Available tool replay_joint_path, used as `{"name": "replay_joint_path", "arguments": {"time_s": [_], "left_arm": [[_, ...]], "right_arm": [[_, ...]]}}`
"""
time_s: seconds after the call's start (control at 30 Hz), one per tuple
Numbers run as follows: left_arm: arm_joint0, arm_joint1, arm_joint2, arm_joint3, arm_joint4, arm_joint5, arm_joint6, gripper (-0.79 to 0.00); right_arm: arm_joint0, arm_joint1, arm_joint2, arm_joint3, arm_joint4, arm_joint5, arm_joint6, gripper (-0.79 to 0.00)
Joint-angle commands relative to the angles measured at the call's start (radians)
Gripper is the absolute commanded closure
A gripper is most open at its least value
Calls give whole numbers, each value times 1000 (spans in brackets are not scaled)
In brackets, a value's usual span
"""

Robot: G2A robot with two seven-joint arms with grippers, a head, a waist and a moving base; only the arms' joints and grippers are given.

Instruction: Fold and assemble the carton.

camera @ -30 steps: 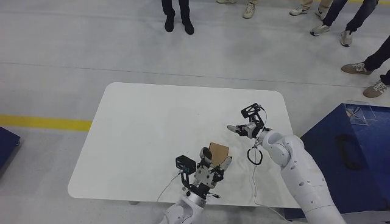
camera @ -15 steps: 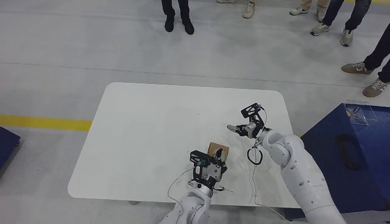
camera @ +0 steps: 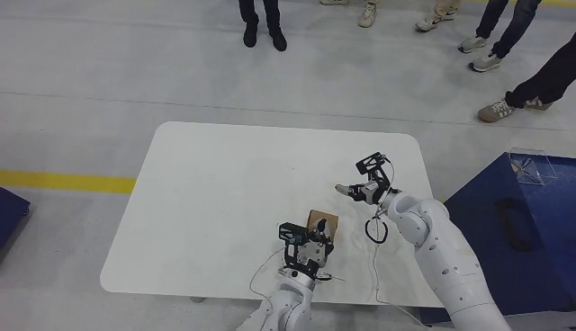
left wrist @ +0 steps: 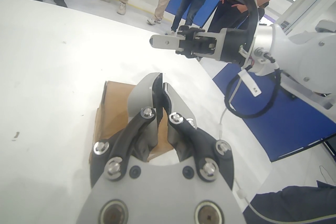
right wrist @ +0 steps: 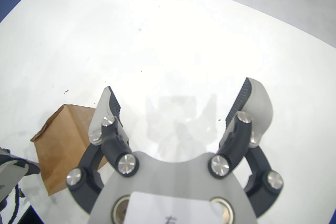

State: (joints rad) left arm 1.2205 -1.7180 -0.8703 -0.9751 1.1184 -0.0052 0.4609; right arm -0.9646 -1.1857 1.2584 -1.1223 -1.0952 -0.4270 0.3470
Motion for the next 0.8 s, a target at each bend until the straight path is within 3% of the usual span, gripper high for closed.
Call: {"name": "replay_joint_path", "arguments": {"time_s": [0.0, 0.1, 0.3, 0.5, 0.77], "left_arm": [[-9, -2, -1, 25, -3, 15, -25, 0], [-23, -7, 1, 47, -11, 32, -33, 0], [-9, -8, 2, 17, -23, -37, 53, 0], [-30, -11, -3, 77, -34, -5, -44, 0], [33, 2, -11, -48, -9, -167, 235, 0]], "right_arm": [[0, 0, 0, 0, 0, 0, 0, -785], [0, 0, 0, 0, 0, 0, 0, -785], [0, 0, 0, 0, 0, 0, 0, -785], [0, 0, 0, 0, 0, 0, 0, -785], [0, 0, 0, 0, 0, 0, 0, -785]]}}
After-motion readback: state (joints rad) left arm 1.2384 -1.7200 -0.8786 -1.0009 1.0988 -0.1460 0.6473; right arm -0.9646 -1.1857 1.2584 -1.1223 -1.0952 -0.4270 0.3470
